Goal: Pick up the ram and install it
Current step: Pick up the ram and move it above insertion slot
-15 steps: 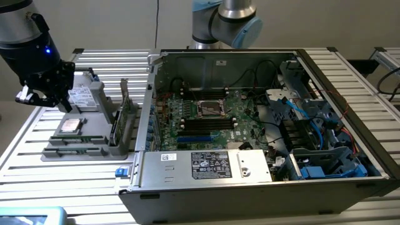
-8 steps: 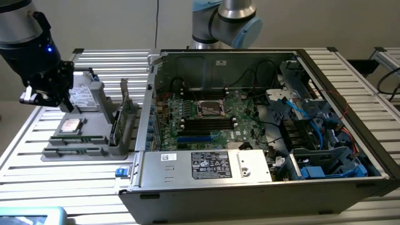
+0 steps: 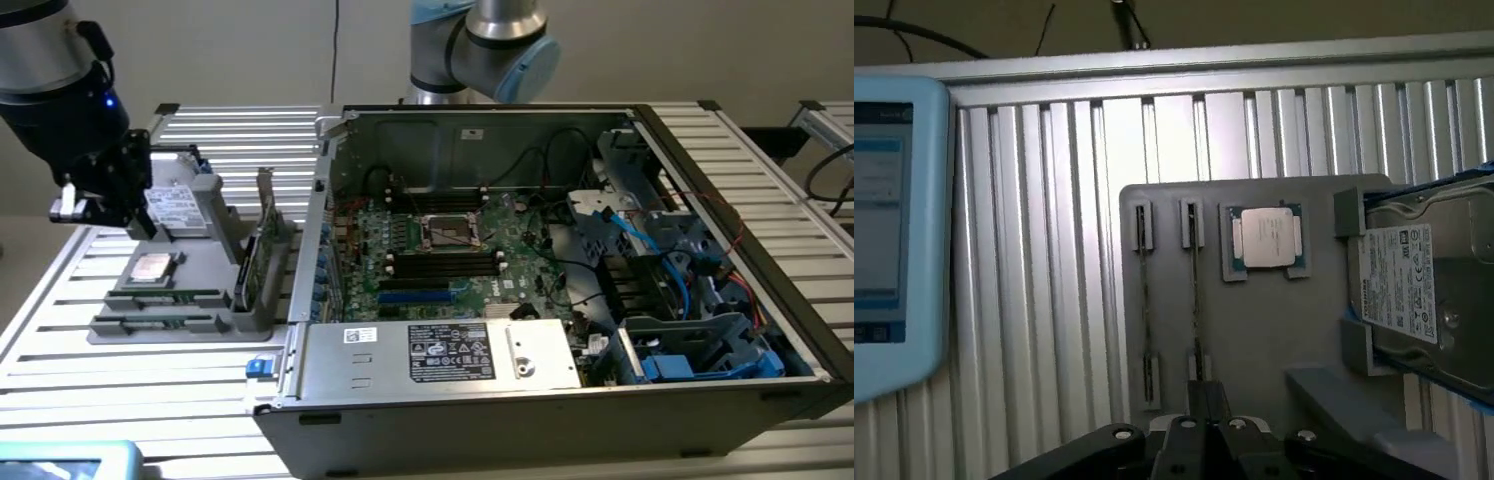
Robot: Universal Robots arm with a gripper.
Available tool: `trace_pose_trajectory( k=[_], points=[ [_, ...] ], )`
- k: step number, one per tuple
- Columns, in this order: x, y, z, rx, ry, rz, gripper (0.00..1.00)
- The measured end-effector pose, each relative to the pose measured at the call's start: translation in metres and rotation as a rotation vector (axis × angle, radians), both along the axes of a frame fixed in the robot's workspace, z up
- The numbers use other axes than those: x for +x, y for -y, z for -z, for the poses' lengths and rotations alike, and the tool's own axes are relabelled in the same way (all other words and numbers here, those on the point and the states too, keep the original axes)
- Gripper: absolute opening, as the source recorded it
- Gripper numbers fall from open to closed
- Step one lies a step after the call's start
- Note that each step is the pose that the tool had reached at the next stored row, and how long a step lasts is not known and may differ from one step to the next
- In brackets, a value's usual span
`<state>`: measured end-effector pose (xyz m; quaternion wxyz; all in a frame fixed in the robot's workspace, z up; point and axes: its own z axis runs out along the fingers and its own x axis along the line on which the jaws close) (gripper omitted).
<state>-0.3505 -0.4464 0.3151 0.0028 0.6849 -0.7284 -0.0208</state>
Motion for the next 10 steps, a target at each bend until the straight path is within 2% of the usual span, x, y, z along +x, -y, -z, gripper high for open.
trace_pose_trajectory(
  k=[10],
  points=[
    [0.0000,0.0000,0.0000,0.0016,0.0001,-0.177,0.11]
  ],
)
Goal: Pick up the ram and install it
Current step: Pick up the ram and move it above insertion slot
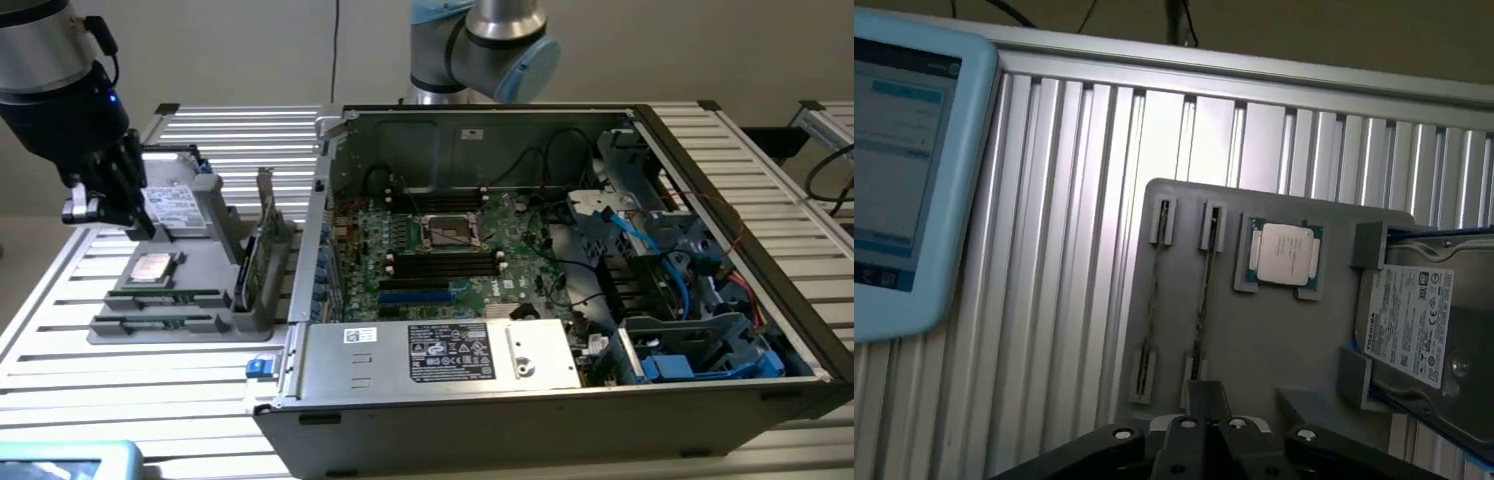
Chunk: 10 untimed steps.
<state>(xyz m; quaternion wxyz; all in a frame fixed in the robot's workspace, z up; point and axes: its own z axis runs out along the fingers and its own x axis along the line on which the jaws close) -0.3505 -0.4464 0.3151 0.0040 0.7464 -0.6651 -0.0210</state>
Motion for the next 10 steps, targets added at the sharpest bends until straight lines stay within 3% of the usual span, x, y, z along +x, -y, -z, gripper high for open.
trace_pose_trajectory(
  k=[9,10],
  points=[
    [0.0000,0.0000,0.0000,0.0000,0.0000,-0.022,0.12],
    [0.0000,0.0000,0.0000,0.0000,0.0000,-0.022,0.17]
  ],
)
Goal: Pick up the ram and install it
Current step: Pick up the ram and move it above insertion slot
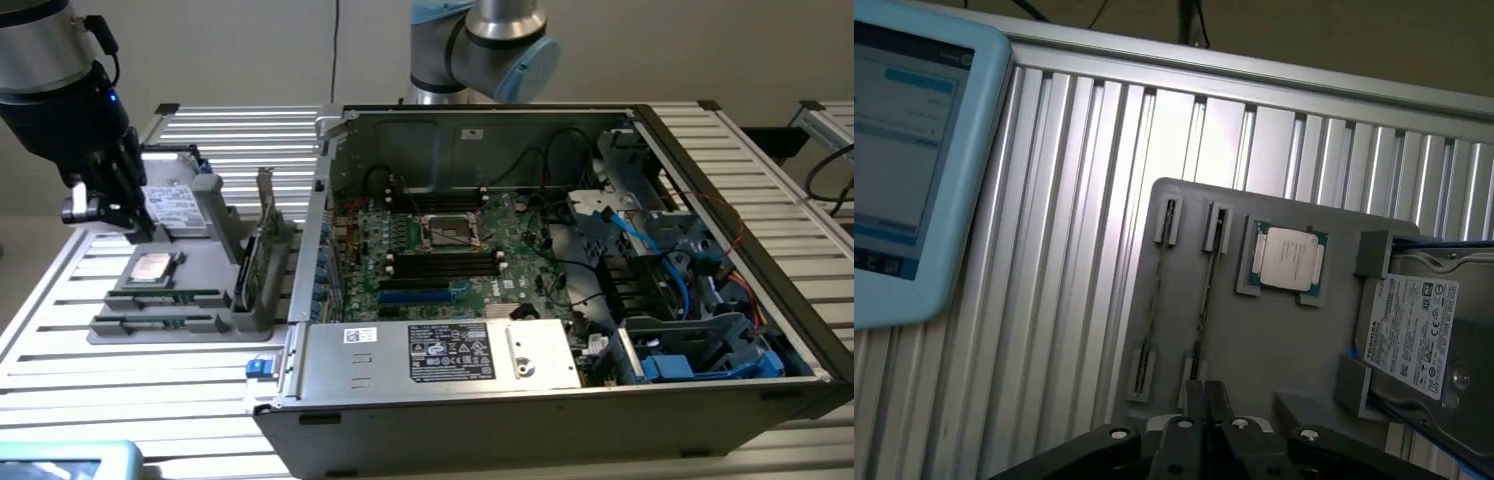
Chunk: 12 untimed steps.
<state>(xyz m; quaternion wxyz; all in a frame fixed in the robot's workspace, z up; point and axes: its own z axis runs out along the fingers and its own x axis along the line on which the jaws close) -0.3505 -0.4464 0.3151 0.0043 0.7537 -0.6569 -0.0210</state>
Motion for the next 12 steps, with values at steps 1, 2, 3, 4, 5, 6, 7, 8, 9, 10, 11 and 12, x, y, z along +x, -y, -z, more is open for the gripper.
trace_pose_trajectory(
  k=[1,2,3,4,5,6,7,8,9,10,11,12],
  points=[
    [0.000,0.0000,0.0000,0.0000,0.0000,0.000,0.24],
    [0.000,0.0000,0.0000,0.0000,0.0000,0.000,0.24],
    [0.000,0.0000,0.0001,-0.0001,-0.0002,0.000,0.24],
    [0.000,0.0001,0.0005,-0.0001,-0.0001,0.001,0.31],
    [0.000,0.0002,0.0012,0.0001,0.0001,0.001,0.31],
    [-0.001,0.0002,0.0025,0.0001,0.0002,0.004,0.31],
    [-0.001,0.0002,0.0043,-0.0001,0.0001,0.012,0.31],
    [-0.001,0.0003,0.0061,-0.0001,0.0001,0.024,0.31],
    [-0.001,0.0002,0.0077,-0.0002,0.0001,0.036,0.31],
    [-0.001,0.0002,0.0093,-0.0003,0.0001,0.048,0.31],
    [-0.001,0.0002,0.0111,-0.0004,0.0000,0.060,0.31],
    [-0.001,0.0003,0.0129,-0.0006,0.0000,0.068,0.31]
  ],
)
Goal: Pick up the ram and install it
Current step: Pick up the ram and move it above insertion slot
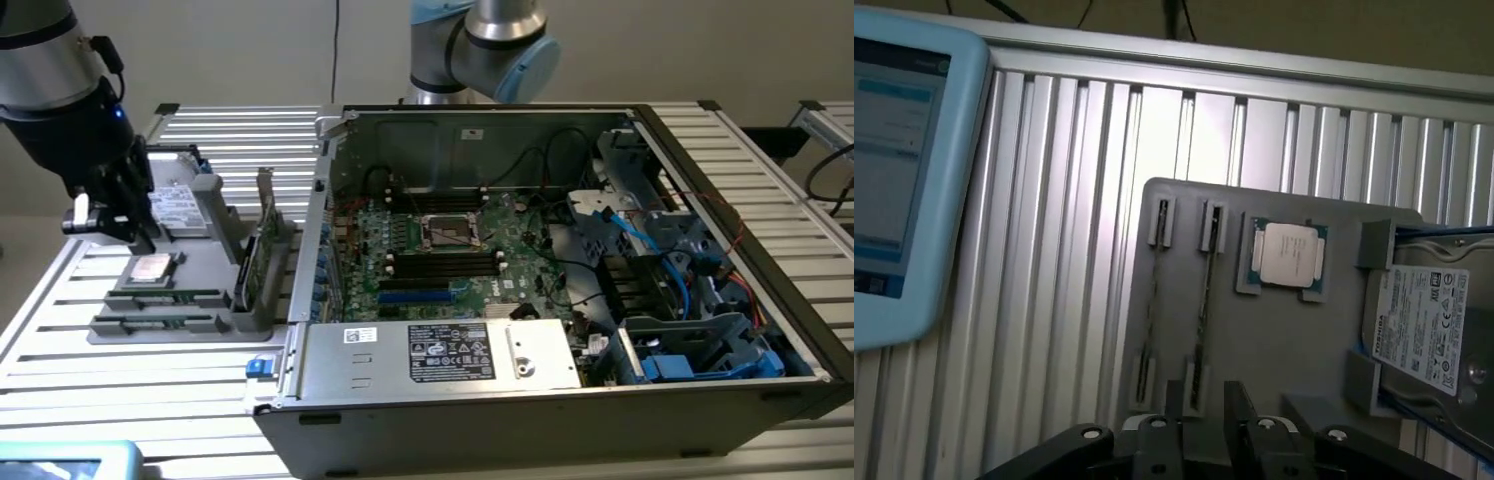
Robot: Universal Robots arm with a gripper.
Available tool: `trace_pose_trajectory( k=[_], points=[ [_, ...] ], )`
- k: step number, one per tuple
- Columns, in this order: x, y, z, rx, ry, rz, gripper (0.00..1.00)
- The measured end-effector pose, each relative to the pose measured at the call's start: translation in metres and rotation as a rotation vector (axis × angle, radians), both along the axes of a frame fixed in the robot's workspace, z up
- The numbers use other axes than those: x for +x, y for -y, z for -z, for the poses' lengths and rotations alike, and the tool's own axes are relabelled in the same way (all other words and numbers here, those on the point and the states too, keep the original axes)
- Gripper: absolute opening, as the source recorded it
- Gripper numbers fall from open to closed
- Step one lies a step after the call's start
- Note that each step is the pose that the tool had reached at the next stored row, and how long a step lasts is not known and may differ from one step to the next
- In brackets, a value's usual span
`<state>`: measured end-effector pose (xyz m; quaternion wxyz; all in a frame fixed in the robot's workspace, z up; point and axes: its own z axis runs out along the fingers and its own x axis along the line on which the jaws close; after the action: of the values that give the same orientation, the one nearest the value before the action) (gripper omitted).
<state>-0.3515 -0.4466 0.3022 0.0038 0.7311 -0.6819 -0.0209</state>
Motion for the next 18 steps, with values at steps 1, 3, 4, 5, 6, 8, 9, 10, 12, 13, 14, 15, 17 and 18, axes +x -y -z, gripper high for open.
trace_pose_trajectory(
  k=[1,3,4,5,6,8,9,10,12,13,14,15,17,18],
  points=[
    [0.000,0.0004,0.0018,-0.0009,0.0000,0.003,0.31],
    [0.000,0.0026,0.0045,-0.0028,-0.0002,0.005,0.31],
    [0.000,0.0043,0.0057,-0.0035,0.0001,0.005,0.31],
    [-0.001,0.0068,0.0066,-0.0038,0.0001,0.005,0.31],
    [-0.001,0.0096,0.0075,-0.0041,0.0001,0.005,0.31],
    [-0.001,0.0150,0.0089,-0.0045,0.0000,0.005,0.31],
    [-0.001,0.0174,0.0097,-0.0048,-0.0001,0.005,0.31],
    [-0.001,0.0190,0.0108,-0.0051,0.0000,0.005,0.31],
    [-0.001,0.0215,0.0137,-0.0065,-0.0001,0.007,0.31],
    [-0.001,0.0227,0.0152,-0.0071,0.0000,0.007,0.31],
    [-0.002,0.0238,0.0165,-0.0078,0.0000,0.008,0.31],
    [-0.002,0.0249,0.0180,-0.0084,0.0000,0.008,0.31],
    [-0.002,0.0269,0.0210,-0.0094,0.0001,0.010,0.31],
    [-0.002,0.0277,0.0226,-0.0099,0.0001,0.010,0.31]
  ],
)
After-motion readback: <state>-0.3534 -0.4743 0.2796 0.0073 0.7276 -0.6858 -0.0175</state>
